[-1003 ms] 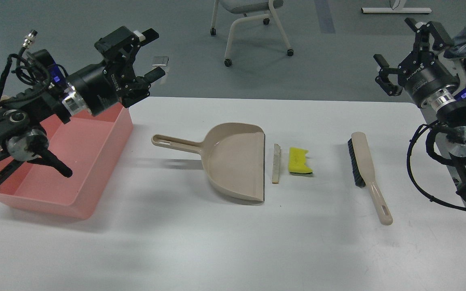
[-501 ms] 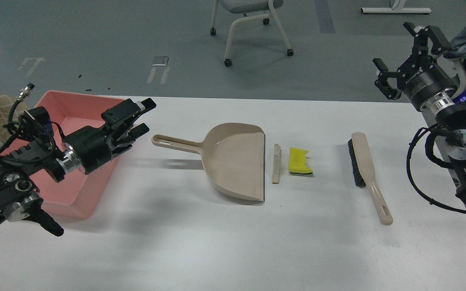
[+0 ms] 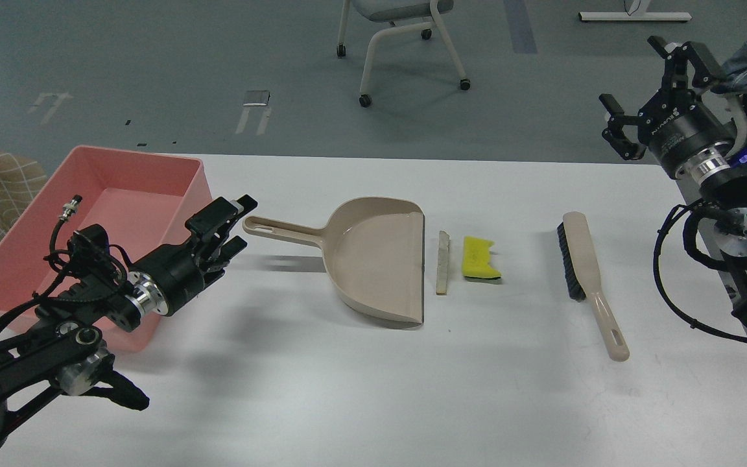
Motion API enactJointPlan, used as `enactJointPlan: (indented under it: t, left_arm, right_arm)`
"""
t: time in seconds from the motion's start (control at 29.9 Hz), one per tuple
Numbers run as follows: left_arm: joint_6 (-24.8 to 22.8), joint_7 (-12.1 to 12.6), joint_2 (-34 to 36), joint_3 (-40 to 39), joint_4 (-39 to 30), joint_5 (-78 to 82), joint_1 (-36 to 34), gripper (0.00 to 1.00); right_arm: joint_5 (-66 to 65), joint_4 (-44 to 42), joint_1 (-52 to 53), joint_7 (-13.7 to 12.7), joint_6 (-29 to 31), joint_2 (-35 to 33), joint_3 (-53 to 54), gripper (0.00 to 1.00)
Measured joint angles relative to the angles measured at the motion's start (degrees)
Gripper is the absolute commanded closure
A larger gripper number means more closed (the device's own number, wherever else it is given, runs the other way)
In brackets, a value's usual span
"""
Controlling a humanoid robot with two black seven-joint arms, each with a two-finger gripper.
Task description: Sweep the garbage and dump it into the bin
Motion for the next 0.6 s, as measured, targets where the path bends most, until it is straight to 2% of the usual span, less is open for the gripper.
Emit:
enactJointPlan:
  t: [0.27, 0.6]
  left_arm:
    - [4.75, 0.17, -5.99, 0.39, 5.16, 0.63, 0.01, 0.02]
    - [7.66, 1.37, -10.63, 0.50, 8.00, 3.00, -0.68, 0.02]
  right_arm:
    - [0.00, -0.01, -0.02, 0.00, 0.00, -0.07, 0.00, 0.00]
    - [0.00, -0.01, -0.24, 0.00, 0.00, -0.09, 0.00, 0.00]
